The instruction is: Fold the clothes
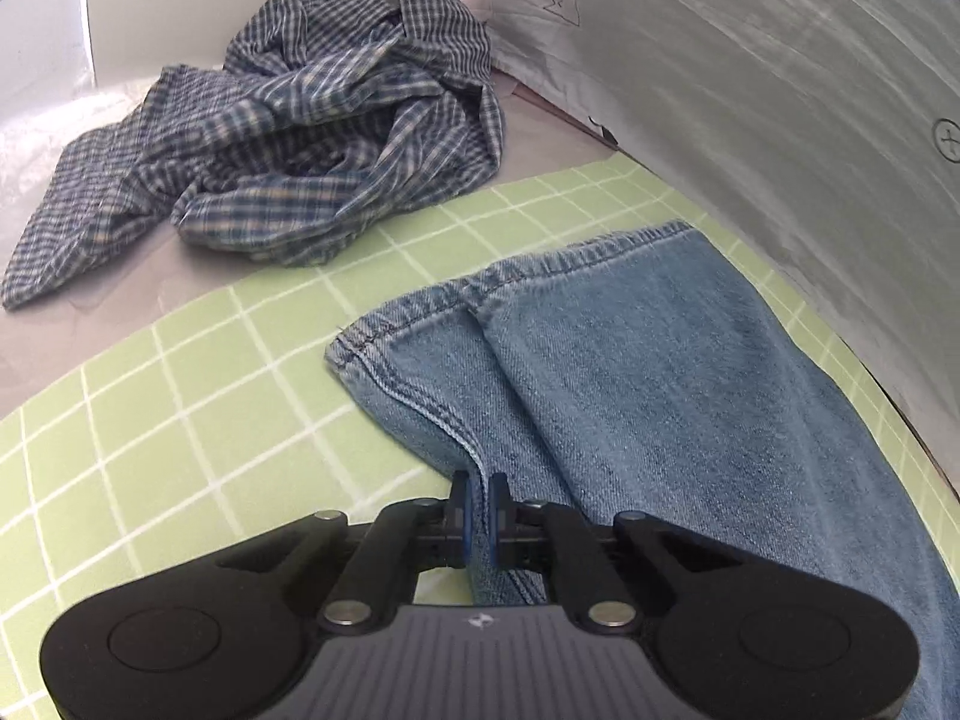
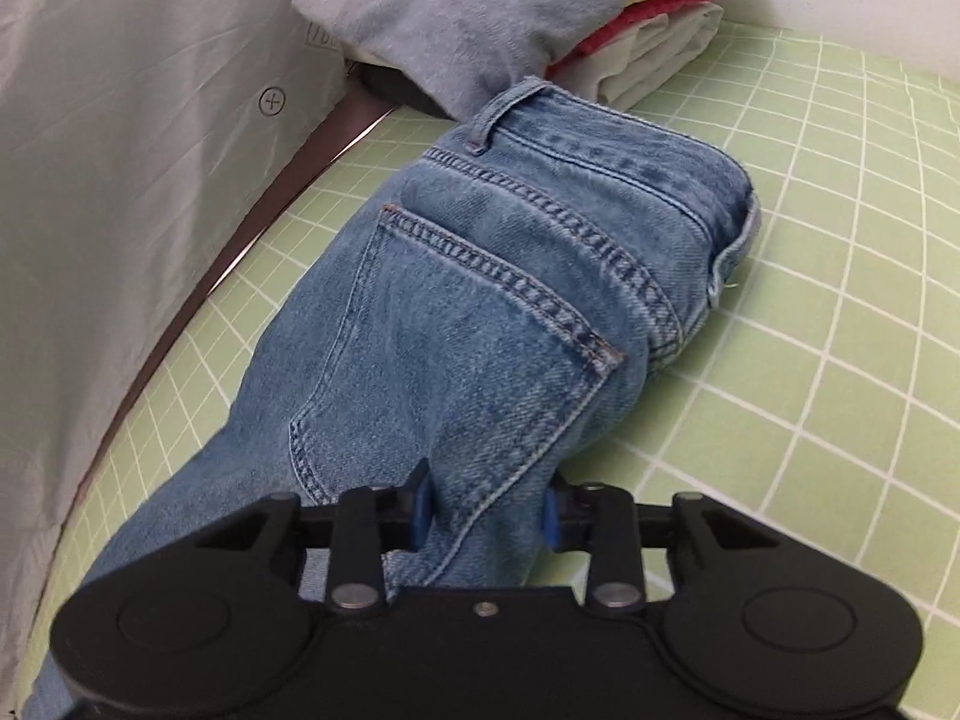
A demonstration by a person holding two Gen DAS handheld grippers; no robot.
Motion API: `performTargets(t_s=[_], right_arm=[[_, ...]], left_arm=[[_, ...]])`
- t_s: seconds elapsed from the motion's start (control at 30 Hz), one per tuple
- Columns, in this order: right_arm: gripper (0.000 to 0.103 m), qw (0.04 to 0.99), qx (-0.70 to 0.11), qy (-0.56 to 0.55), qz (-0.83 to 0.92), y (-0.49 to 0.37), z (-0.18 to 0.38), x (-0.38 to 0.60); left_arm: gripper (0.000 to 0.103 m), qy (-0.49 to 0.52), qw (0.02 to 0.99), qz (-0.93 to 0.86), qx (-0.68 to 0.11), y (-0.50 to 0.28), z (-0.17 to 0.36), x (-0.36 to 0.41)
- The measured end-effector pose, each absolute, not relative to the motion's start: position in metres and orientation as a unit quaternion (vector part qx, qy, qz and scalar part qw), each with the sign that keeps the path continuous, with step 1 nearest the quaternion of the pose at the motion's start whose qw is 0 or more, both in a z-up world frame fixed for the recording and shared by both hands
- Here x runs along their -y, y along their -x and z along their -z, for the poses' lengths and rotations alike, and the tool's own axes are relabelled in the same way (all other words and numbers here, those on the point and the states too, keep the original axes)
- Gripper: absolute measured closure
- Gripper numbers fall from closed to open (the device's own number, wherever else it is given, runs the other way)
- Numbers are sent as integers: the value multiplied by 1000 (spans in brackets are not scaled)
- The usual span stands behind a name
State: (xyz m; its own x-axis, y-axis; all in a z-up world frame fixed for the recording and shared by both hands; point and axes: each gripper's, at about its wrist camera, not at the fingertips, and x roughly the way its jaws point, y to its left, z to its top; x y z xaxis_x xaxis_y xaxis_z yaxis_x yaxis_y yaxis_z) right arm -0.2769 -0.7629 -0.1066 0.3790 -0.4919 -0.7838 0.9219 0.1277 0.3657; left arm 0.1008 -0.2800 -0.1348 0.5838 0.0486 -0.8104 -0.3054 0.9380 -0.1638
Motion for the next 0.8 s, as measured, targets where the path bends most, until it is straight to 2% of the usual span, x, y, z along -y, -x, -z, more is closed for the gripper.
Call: performTargets(t_s=[0.3, 0.5, 0.63, 0.8], right_arm=[[68, 718, -279, -360, 526, 354, 106, 771], [60, 739, -331, -286, 513, 352, 98, 756], [44, 760, -334, -216, 514, 339, 83, 715], [31, 802, -312, -185, 474, 320, 59, 654]], left_arm=[[95, 92, 878, -48, -467, 56, 130, 253], [80, 108, 877, -53, -465, 95, 122, 227], [81, 128, 884, -58, -445, 94, 107, 210], [79, 146, 885, -45, -441, 76, 103, 192]])
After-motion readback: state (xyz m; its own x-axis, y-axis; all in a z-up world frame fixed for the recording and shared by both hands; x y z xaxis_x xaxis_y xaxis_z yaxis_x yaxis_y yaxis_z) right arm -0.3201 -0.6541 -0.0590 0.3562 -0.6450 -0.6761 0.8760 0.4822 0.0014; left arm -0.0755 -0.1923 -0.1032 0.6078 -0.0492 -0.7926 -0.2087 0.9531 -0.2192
